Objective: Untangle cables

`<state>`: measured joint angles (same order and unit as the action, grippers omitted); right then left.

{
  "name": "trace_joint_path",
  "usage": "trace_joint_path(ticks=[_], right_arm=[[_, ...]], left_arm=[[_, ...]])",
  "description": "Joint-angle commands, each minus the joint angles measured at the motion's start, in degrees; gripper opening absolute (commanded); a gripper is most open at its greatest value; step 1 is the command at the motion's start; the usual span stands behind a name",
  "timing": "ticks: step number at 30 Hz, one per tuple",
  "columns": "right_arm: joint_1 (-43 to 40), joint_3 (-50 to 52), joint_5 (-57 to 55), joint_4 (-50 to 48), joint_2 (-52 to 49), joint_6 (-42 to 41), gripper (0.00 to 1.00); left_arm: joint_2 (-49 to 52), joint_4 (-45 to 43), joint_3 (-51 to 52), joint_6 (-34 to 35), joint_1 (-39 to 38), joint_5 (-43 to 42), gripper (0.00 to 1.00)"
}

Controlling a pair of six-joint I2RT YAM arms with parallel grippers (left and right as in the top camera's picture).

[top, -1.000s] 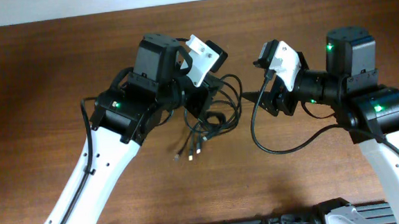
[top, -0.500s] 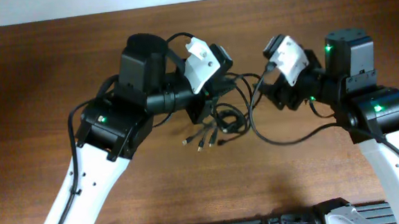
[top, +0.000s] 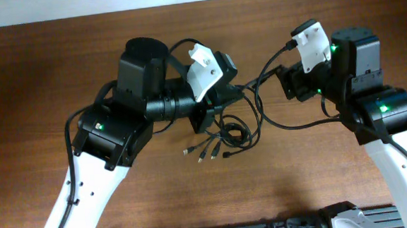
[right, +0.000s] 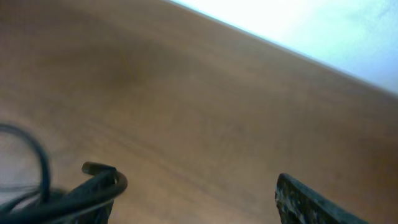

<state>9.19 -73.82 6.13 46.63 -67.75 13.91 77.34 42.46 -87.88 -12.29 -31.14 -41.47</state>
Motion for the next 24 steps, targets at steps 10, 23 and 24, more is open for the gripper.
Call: trace_joint_path(ticks=[10,23,24], right_arm=[[0.2,-0.4,24.6,6.8,-0.2,-0.9,1.0],[0.2,-0.4,28.0,6.7,-1.4,-0.9,1.0],[0.2,-0.4,28.0,6.7,-1.8,-1.0,1.0]], left_arm=[[-1.4,-5.3,-0.5,21.5,-0.2,23.3,0.0],[-1.4,-13.6,-0.5,29.5,-0.3,18.0,0.0],[-1.4,-14.1,-0.5,29.5,-0.3,16.5,0.0]])
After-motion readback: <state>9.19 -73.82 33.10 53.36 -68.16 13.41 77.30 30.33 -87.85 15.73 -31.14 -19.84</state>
